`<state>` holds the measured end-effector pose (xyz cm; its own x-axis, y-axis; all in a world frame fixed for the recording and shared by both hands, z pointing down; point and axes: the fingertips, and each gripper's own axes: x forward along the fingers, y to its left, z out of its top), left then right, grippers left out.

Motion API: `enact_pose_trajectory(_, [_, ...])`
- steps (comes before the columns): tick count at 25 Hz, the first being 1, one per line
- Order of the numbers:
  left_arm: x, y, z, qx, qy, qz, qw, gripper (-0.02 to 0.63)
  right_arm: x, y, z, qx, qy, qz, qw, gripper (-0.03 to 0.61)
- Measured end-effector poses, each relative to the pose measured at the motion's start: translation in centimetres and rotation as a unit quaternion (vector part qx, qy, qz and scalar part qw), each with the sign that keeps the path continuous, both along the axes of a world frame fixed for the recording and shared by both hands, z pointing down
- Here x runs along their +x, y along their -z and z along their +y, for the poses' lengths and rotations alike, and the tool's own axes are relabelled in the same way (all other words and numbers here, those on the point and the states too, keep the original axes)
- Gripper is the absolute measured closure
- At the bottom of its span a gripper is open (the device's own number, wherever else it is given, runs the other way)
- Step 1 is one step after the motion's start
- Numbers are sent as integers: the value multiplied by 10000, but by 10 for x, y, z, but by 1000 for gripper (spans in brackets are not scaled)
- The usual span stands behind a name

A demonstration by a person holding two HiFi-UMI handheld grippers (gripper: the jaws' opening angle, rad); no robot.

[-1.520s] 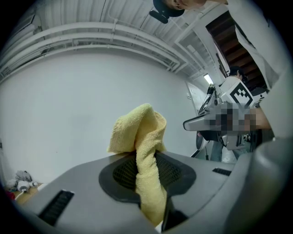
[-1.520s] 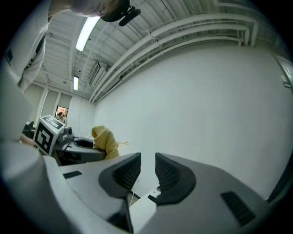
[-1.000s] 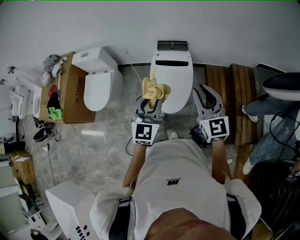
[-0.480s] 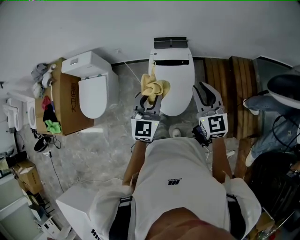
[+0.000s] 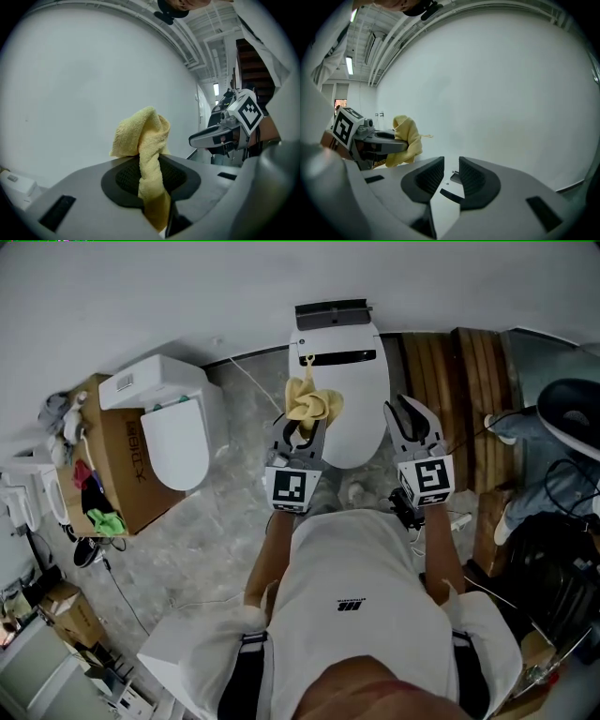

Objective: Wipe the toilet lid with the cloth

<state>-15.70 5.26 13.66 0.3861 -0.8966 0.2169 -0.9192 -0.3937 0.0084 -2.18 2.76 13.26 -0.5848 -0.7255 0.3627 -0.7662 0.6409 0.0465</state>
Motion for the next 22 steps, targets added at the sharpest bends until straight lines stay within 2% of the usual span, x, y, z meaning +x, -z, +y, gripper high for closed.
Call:
enact_pose_trajectory(5, [-6,-38,-29,-260,-243,132,9993,509,-7,-29,-26,-213,-185,194,9994,466])
enact_pose_trajectory(13, [6,-94,-63,-647,-448,162,9968,509,12,-80,-54,-600,-418,395,9965,466])
enact_pose_trajectory(22, [41,-163,-101,-942,-545,-70,9940,509,34,-155,-92,-1012,-126,436,9938,467])
